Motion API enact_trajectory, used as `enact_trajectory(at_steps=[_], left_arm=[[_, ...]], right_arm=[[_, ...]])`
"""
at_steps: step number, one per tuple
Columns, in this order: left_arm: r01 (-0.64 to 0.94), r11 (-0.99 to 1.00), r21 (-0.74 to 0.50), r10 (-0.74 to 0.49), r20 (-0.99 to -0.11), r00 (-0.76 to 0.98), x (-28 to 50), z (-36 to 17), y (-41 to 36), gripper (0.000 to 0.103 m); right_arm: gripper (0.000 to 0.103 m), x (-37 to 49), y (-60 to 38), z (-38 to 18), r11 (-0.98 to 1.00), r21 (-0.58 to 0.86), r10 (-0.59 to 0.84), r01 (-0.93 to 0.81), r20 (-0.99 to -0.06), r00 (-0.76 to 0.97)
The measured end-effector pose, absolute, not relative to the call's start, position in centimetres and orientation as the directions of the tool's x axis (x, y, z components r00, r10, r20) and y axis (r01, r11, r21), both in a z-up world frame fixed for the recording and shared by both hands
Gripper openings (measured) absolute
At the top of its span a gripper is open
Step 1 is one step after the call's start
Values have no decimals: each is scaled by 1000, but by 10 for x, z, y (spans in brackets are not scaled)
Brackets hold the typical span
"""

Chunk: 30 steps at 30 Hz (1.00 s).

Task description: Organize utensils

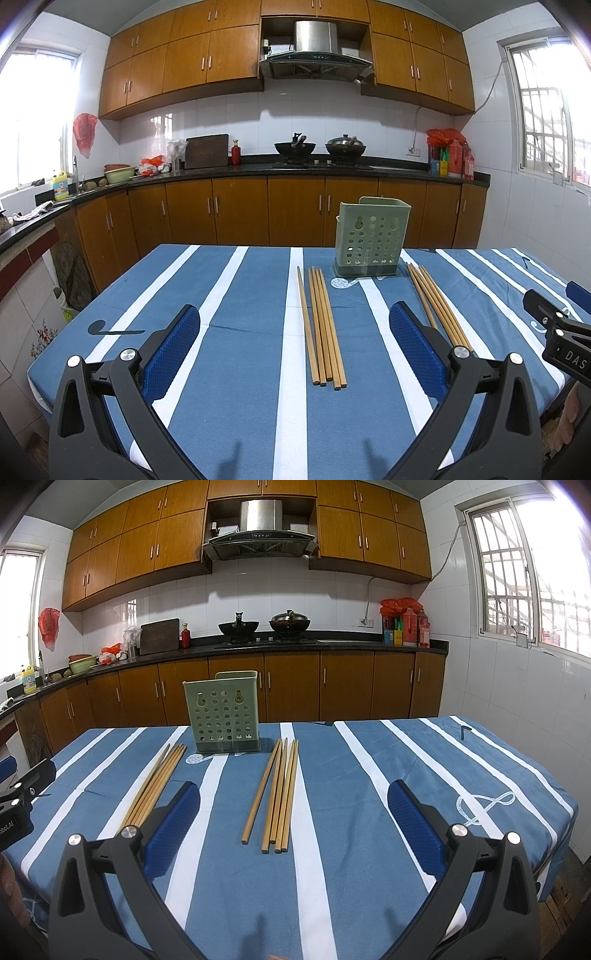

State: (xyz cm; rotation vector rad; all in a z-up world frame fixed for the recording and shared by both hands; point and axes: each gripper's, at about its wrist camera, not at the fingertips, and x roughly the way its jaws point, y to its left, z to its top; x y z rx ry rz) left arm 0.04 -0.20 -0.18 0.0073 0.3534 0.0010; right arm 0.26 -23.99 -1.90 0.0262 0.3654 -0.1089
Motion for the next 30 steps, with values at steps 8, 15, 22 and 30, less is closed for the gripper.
enact_trajectory(at_steps=[8,15,22,30], left_arm=[[-8,1000,12,12,-363,932,4,-6,-3,101],[-56,998,-11,45,-460,887,32,-24,14,101],[-80,997,-21,55,-552,832,66,-34,29,84],[-20,999,-43,-12,-638,770,103,-51,34,56]], right_arm=[[99,5,-241,-20,995,12,-90,102,-372,924],[99,35,-267,-41,988,72,-89,139,-473,876],[71,88,-278,-67,982,88,-74,167,-634,770],[30,154,-274,-93,968,206,61,145,-749,660]])
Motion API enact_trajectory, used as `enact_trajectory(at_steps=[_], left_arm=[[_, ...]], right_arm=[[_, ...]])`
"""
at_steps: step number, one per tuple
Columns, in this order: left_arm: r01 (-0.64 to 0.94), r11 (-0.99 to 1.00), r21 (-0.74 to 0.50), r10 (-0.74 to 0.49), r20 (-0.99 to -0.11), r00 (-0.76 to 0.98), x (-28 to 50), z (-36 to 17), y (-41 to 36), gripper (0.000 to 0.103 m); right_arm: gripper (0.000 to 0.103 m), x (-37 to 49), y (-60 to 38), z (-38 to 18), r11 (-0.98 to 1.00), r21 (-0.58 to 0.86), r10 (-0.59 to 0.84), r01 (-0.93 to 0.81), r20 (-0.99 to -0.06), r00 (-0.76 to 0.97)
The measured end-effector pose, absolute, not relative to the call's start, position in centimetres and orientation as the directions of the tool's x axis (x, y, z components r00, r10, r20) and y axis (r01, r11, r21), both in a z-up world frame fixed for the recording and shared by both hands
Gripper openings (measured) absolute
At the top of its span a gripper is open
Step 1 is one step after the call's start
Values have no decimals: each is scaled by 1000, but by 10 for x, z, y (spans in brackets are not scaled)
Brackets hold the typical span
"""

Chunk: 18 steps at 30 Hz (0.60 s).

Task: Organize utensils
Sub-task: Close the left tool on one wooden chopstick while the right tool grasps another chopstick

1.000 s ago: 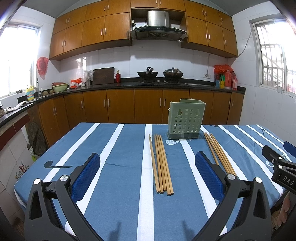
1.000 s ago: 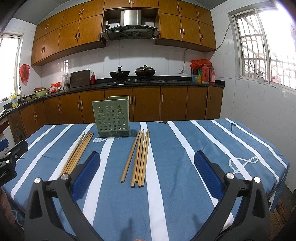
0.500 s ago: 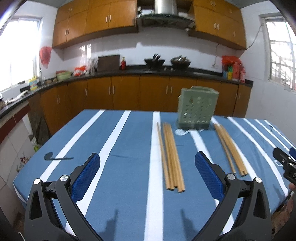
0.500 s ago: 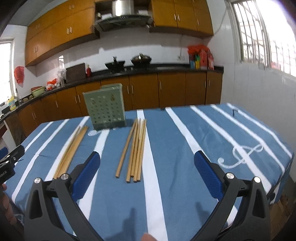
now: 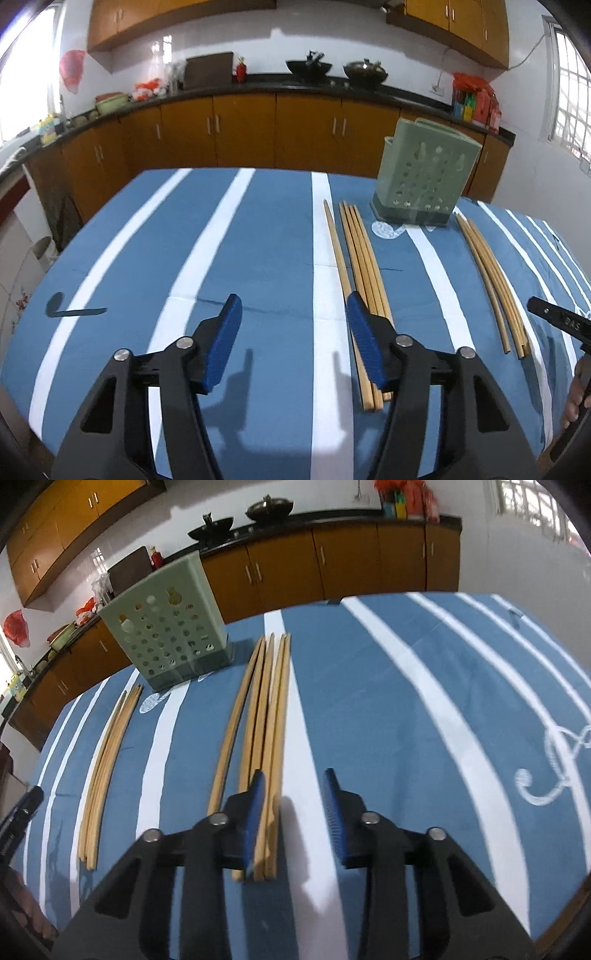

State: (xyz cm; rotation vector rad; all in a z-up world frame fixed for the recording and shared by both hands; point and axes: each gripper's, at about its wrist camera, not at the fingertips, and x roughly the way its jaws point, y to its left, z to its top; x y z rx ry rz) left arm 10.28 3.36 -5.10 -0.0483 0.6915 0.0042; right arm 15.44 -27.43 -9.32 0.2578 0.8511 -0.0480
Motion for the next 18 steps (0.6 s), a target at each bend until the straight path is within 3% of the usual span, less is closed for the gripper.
enact_trajectory(at_steps=[8,18], left_arm=[[37,995,-90,-89,-694,714,121,-63,31,47],[82,991,-102,-131,-731,669,135,-70,23,30]], right_arm=[[12,176,-267,-102,980,153,42,125,-778,627],[8,177,-269,-102,984,121,11,129,-771,636]])
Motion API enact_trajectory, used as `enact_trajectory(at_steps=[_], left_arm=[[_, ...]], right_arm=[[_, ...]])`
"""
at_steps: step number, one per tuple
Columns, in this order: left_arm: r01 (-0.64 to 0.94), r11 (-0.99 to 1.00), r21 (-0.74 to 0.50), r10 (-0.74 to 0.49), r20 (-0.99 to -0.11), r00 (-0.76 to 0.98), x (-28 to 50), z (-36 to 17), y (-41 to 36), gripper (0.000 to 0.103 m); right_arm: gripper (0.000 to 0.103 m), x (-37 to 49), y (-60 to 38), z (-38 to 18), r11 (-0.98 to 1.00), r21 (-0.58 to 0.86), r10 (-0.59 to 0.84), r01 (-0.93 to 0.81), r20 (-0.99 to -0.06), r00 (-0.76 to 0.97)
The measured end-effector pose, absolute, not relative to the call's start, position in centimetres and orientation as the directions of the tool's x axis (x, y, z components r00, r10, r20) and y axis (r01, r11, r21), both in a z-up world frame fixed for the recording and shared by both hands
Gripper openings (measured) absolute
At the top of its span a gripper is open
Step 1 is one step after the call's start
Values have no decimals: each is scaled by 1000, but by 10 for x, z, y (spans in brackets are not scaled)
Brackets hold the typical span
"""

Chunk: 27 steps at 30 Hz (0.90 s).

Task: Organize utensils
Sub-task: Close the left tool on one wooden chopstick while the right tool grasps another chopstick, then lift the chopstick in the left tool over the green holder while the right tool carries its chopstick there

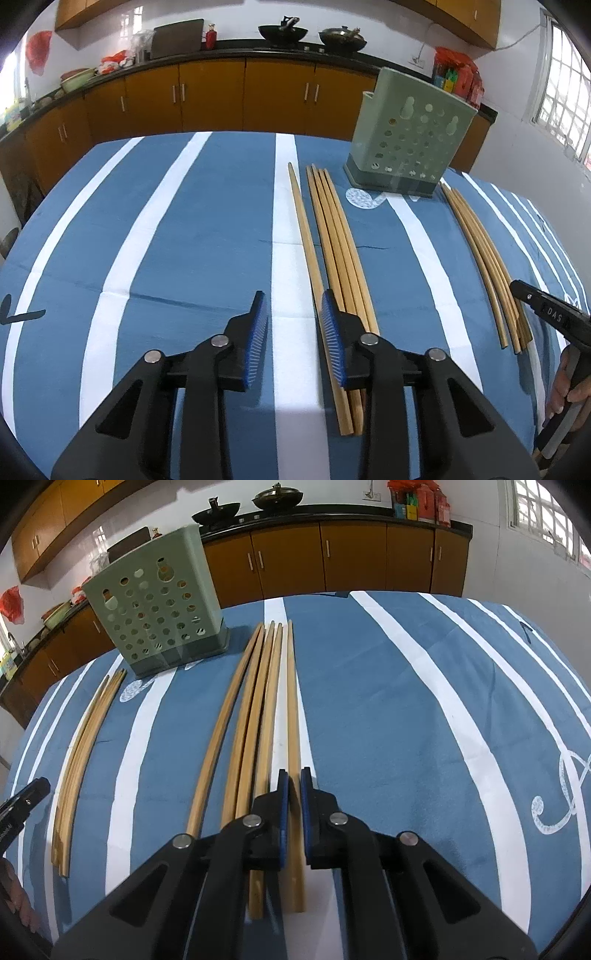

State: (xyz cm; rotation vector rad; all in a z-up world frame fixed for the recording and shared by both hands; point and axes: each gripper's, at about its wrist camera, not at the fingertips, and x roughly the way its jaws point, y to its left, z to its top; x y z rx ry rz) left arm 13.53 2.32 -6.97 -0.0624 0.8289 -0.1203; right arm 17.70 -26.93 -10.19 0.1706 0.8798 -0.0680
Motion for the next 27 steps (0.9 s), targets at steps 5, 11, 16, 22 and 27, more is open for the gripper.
enact_trajectory(at_steps=[5,11,16,22,27], left_arm=[[111,989,-96,-146,-738,659,138,-72,16,30],[139,989,-42,-121,-771,625,143,-81,5,17],[119,993,-7,-81,-775,627,150,-82,8,8],[57,998,7,-30,-777,628,170,-82,32,8],[41,999,-14,-36,-771,635,177,-82,46,8]], right_arm=[[8,177,-270,-102,985,118,12,124,-768,640],[8,176,-267,-102,987,105,5,118,-767,642],[8,174,-267,-103,989,100,9,105,-765,644],[8,184,-274,-102,990,93,4,104,-764,645],[8,196,-287,-103,986,106,-5,132,-760,650]])
